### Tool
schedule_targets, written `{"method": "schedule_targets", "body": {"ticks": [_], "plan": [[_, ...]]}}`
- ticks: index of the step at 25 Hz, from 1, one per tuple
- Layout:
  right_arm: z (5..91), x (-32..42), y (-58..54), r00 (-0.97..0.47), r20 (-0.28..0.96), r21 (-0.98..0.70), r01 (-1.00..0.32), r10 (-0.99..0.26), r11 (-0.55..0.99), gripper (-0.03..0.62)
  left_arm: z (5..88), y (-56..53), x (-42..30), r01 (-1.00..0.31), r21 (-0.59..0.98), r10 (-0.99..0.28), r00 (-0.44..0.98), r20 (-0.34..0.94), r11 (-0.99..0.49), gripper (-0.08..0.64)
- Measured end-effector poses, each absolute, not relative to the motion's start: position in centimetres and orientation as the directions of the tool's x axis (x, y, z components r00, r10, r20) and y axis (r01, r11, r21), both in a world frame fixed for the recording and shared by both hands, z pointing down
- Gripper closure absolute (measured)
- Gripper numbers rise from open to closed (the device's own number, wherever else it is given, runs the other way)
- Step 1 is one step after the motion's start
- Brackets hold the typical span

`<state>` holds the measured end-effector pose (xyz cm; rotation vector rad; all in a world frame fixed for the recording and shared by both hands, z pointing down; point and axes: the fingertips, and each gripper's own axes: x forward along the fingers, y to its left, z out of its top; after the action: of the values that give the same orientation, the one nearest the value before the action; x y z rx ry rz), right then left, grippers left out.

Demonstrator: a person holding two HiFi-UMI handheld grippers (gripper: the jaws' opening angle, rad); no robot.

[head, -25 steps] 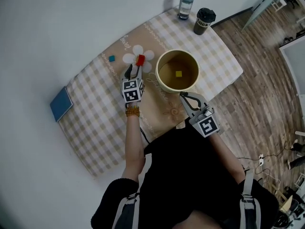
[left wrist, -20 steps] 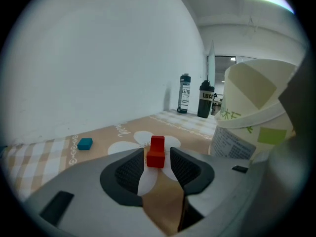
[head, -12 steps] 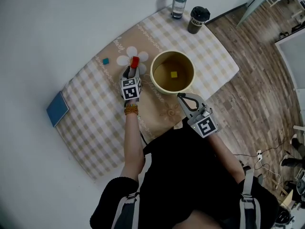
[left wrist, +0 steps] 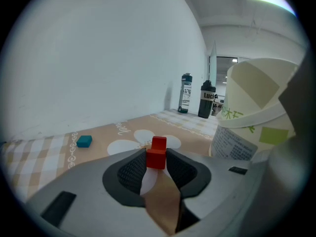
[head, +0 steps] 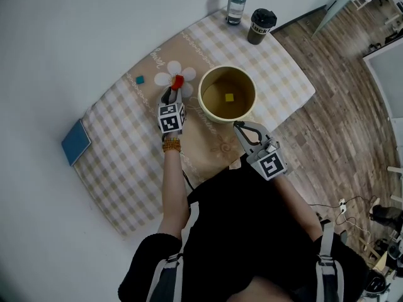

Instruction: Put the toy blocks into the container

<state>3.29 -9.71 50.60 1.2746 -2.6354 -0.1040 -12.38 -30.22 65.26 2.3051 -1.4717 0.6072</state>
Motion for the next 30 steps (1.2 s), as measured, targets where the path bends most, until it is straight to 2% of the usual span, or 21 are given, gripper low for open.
{"method": "schedule_targets", "body": {"ticks": [6,7,8,9,14,15,17,18,27,29,30], "plan": [[50.3,2.6,-9.5,-0.625,0.153,0.172,-0.746,-0.766,0.643,0.594,62.7,-28.0,-13.7,-0.909,0.059,-0.788,0.389,0.477,-0.413,0.439],[50.2,2.4,-9.4,-0.631,0.149,0.167,-0.743,-0.762,0.648,0.594,62.2,-27.4,-14.1,-0.911,0.055,-0.795,0.384,0.470,-0.408,0.463],[50.1,2.2,-9.3,-0.637,0.143,0.163,-0.740,-0.757,0.653,0.594,61.7,-26.7,-14.5,-0.914,0.048,-0.803,0.378,0.462,-0.402,0.542],[50.0,1.9,-9.2,-0.644,0.137,0.161,-0.735,-0.752,0.659,0.594,61.2,-26.0,-14.9,-0.916,0.042,-0.809,0.374,0.452,-0.400,0.560],[50.2,0.6,-8.5,-0.682,0.139,0.169,-0.698,-0.718,0.696,0.594,60.2,-23.1,-16.5,-0.916,-0.025,-0.837,0.354,0.416,-0.400,0.558],[50.2,0.3,-8.3,-0.689,0.140,0.168,-0.691,-0.711,0.703,0.594,60.8,-22.8,-16.9,-0.920,-0.042,-0.839,0.337,0.428,-0.391,0.541],[50.2,-0.2,-7.9,-0.701,0.137,0.165,-0.681,-0.700,0.714,0.594,62.5,-22.9,-17.9,-0.932,-0.055,-0.836,0.294,0.463,-0.358,0.444],[50.3,-0.3,-7.6,-0.706,0.138,0.168,-0.674,-0.694,0.719,0.594,63.4,-23.1,-18.3,-0.942,-0.050,-0.834,0.268,0.481,-0.332,0.428],[50.9,0.0,-6.2,-0.711,0.149,0.148,-0.671,-0.687,0.727,0.594,66.3,-24.6,-19.2,-0.979,0.037,-0.812,0.187,0.553,-0.200,0.407],[50.9,0.2,-6.2,-0.707,0.148,0.143,-0.677,-0.692,0.722,0.594,66.5,-24.7,-19.1,-0.980,0.033,-0.802,0.178,0.571,-0.194,0.413],[50.9,0.4,-6.2,-0.704,0.147,0.144,-0.679,-0.694,0.720,0.594,66.5,-24.8,-19.0,-0.981,0.030,-0.798,0.175,0.576,-0.193,0.438]]}}
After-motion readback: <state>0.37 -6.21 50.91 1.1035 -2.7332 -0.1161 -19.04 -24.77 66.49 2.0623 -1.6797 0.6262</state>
